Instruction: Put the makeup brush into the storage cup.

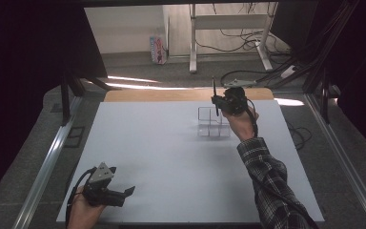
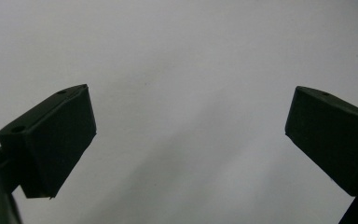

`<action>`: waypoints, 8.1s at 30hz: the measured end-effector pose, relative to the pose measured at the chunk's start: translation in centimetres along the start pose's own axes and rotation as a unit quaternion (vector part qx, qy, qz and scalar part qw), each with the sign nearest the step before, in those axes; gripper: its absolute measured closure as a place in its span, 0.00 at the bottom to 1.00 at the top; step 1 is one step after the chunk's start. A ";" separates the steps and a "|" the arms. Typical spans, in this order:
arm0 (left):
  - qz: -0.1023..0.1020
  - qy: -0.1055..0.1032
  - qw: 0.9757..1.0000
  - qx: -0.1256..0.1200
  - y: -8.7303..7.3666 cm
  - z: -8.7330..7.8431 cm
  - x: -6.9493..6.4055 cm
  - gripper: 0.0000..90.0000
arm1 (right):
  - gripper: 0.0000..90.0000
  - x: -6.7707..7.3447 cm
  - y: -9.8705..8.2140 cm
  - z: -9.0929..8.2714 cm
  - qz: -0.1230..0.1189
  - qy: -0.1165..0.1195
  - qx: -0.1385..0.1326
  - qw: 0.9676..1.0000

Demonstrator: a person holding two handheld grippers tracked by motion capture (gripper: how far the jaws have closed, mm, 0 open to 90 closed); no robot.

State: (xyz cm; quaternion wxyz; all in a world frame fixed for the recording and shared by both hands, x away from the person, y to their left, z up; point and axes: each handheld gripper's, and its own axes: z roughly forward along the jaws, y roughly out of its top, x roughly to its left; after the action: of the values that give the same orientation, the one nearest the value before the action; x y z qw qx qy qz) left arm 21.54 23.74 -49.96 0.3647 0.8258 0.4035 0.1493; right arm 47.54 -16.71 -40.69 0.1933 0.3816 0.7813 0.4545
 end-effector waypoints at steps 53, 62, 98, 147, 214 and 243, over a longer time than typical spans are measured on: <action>0.002 0.003 1.000 -0.001 0.0 -0.1 -0.1 0.03 | 0.45 -0.9 -3.2 1.3 0.022 -0.003 0.012 1.000; 0.001 0.001 1.000 0.001 0.0 0.0 -0.1 0.03 | 0.32 -0.4 -3.1 1.3 0.009 0.011 0.016 1.000; -0.004 -0.006 1.000 0.008 0.1 0.1 -0.1 0.02 | 0.07 0.9 -3.4 -0.5 0.001 0.033 0.045 0.998; -0.001 -0.008 1.000 0.008 0.1 0.2 -0.1 0.01 | 0.00 3.8 -7.5 -4.4 -0.037 0.056 0.071 0.995; 0.001 0.015 1.000 0.008 -0.2 -0.2 0.3 0.00 | 0.00 5.8 -12.9 -10.6 -0.057 0.045 0.112 0.991; 0.000 0.007 1.000 0.011 -0.2 -0.1 0.3 0.00 | 0.00 5.9 -15.0 -13.6 -0.059 0.024 0.121 0.991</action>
State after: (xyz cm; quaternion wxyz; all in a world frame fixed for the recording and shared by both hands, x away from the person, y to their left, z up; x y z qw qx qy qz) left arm 21.54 24.07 -50.07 0.3526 0.8287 0.4075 0.1511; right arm 28.67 -24.22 -46.30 0.1534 0.3447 0.8561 0.3532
